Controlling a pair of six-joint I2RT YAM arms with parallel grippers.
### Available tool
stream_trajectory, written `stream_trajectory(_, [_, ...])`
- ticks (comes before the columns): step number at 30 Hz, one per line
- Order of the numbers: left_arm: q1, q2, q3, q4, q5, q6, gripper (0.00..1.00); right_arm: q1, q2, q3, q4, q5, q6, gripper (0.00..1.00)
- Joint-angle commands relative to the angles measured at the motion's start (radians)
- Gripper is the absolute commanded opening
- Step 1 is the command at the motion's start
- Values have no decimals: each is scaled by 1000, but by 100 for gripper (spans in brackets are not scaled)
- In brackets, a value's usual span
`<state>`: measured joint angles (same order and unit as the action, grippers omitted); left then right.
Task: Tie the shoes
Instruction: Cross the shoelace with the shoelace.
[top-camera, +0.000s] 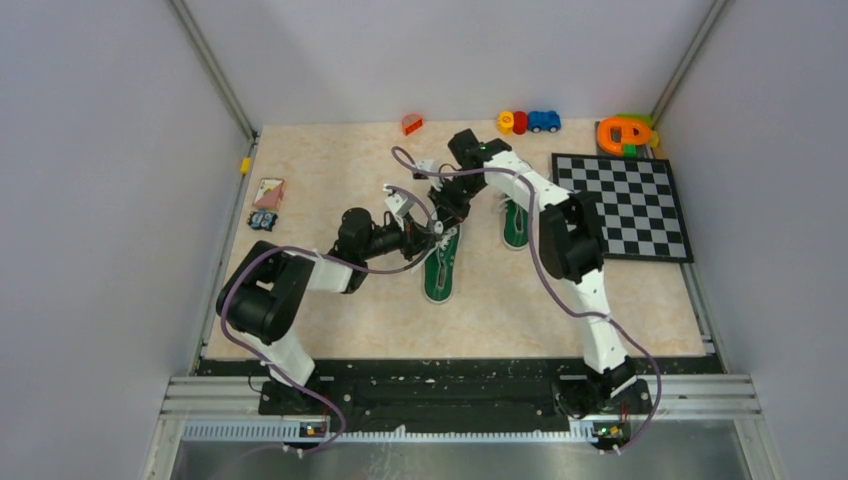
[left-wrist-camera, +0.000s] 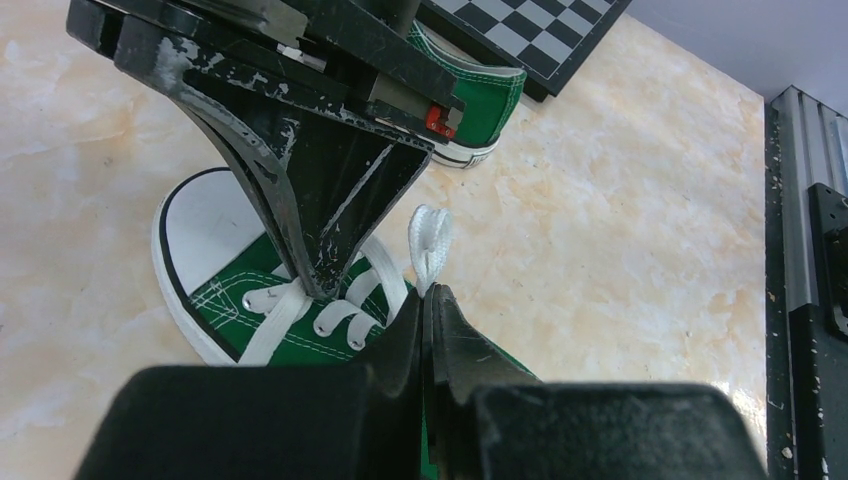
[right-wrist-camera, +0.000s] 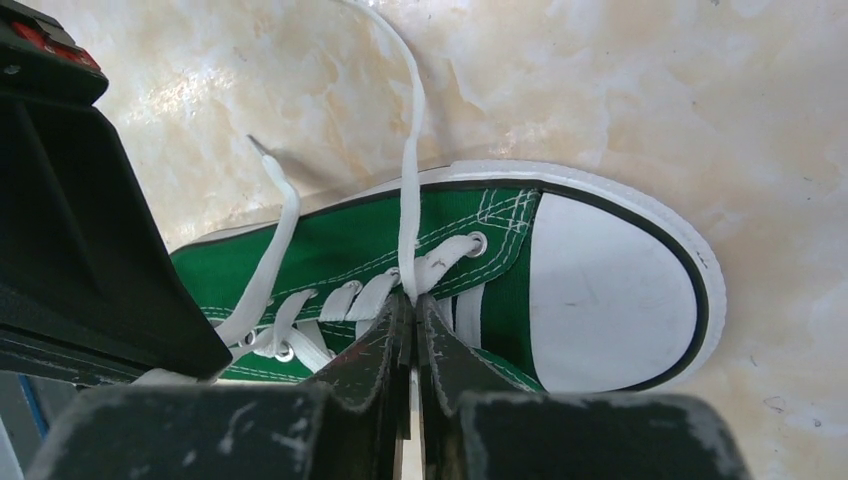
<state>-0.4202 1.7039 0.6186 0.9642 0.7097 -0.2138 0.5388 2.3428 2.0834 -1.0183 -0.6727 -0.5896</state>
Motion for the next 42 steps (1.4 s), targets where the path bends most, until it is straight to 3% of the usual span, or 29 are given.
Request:
stream_trajectory(1, [6,-38,3,43,-2,13,0,9,-86,-2,80,-1,35,2])
stream_trajectory(7, [6,-43,-2,34,-5,20,0,-17,-183,-57,155,26,110,1])
stream_trajectory(13, [5,-41,-2,31,-12,18,0,-52,-281,-214,314,22,241,0])
stream_trajectory(18, [4,-44,-4,33,-10,17,0,-87,-439,-556,645,2,470,0])
stream_trajectory(23, [4,-38,3,27,11,19,0,-118,-568,-922,1144,-58,818,0])
stream_trajectory(24, [4,-37,5,24,14,19,0,-119,-575,-980,1287,-72,887,0])
stream_trajectory(29, [4,-43,11,-11,12,54,0,-119,-579,-1167,1684,-53,1121,0])
stream_trajectory(37, [4,-46,32,-68,37,89,0,-119,-496,-1219,1997,-98,1283,0])
stream_trajectory(42, [4,-61,57,-108,44,106,0,-118,-454,-1177,2003,-172,1298,0])
